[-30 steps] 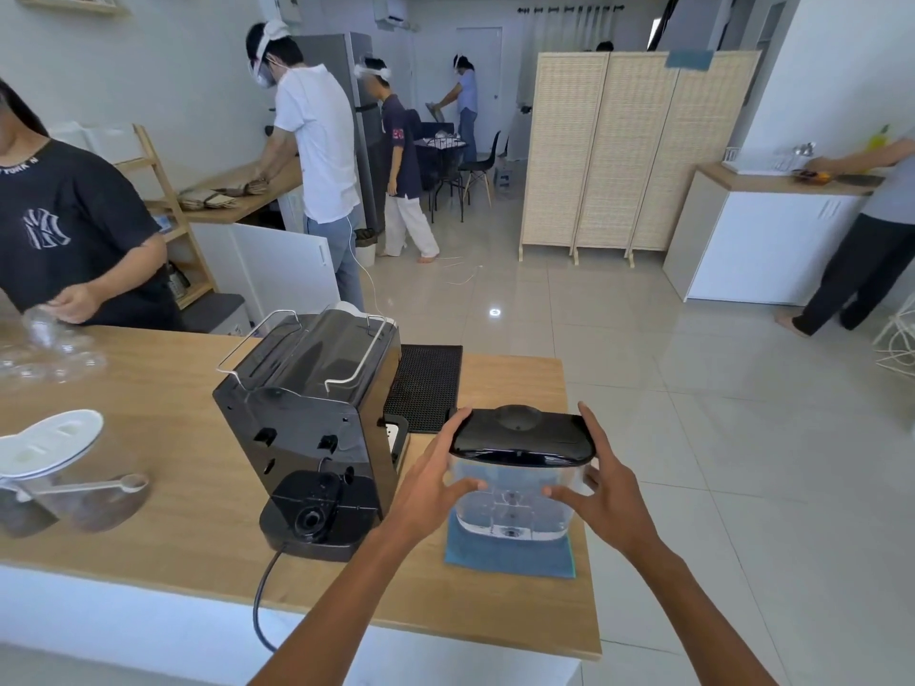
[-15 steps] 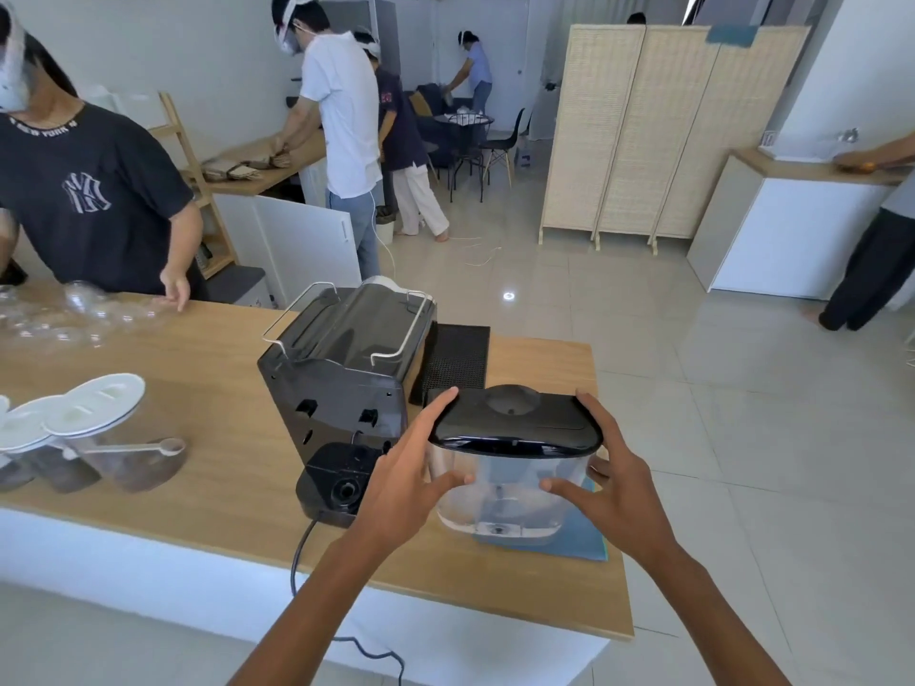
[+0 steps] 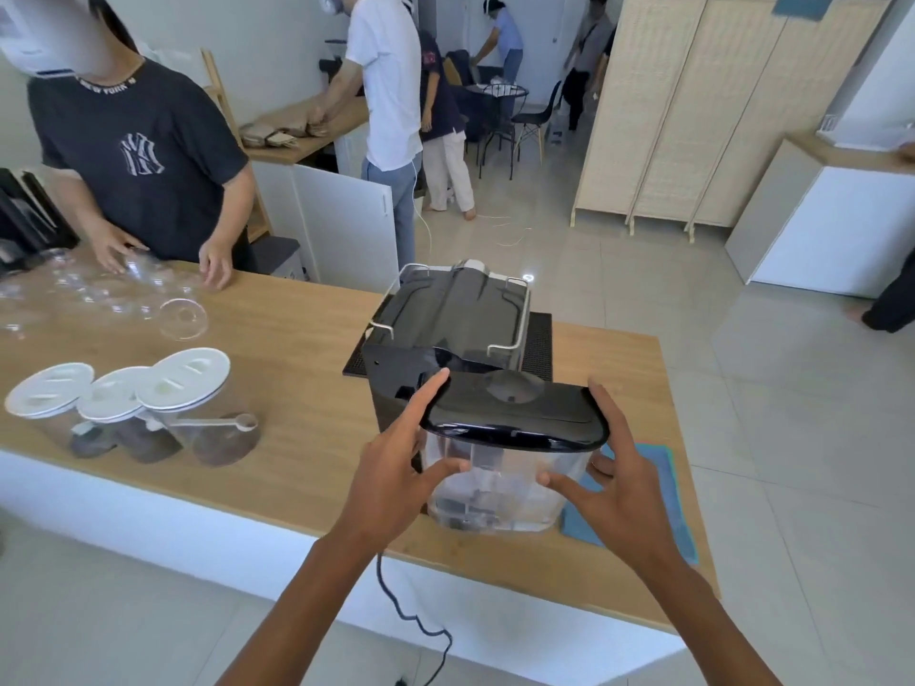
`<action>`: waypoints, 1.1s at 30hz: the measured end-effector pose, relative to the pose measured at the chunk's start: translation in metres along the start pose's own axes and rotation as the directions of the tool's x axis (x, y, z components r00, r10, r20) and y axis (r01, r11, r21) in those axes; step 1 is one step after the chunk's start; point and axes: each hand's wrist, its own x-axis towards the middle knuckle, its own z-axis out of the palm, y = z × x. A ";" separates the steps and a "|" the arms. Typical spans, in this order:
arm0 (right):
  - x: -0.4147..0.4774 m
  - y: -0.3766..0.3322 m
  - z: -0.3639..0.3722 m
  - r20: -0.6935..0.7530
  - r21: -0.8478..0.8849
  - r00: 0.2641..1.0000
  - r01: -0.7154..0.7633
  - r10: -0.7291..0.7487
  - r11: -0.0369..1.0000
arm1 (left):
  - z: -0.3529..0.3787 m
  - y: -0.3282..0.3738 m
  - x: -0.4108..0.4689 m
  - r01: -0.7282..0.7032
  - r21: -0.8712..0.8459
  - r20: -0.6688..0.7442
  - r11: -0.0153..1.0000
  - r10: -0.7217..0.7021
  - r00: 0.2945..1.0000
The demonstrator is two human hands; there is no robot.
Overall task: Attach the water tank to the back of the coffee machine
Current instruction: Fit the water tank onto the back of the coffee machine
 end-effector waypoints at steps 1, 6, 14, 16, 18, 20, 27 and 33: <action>0.003 -0.002 0.008 -0.014 0.005 1.000 0.003 -0.003 1.000 | -0.006 -0.005 0.003 -0.006 -0.008 -0.015 1.000 0.006 1.000; 0.014 -0.010 0.045 -0.092 -0.003 0.996 -0.004 0.003 1.000 | -0.028 -0.029 0.017 -0.026 -0.020 -0.034 0.999 0.025 0.999; 0.029 -0.023 0.087 -0.180 -0.052 0.984 -0.032 0.022 0.998 | -0.042 -0.068 0.040 -0.060 -0.105 -0.035 0.993 0.056 0.998; 0.033 -0.023 0.092 -0.196 -0.063 0.980 -0.035 0.022 0.997 | -0.043 -0.072 0.044 -0.073 -0.105 -0.052 0.992 0.067 0.996; 0.035 -0.023 0.097 -0.205 -0.077 0.979 -0.036 0.019 0.996 | -0.045 -0.076 0.045 -0.085 -0.108 -0.064 0.991 0.078 0.995; 0.035 -0.024 0.103 -0.215 -0.091 0.976 -0.039 0.019 0.995 | -0.048 -0.082 0.045 -0.094 -0.117 -0.059 0.989 0.087 0.994; 0.037 -0.031 0.111 -0.266 -0.142 0.964 -0.043 0.004 0.989 | -0.051 -0.083 0.050 -0.102 -0.175 -0.066 0.979 0.092 0.994; 0.036 -0.030 0.114 -0.284 -0.179 0.959 -0.066 0.013 0.982 | -0.044 -0.090 0.046 -0.109 -0.173 -0.096 0.979 0.093 0.991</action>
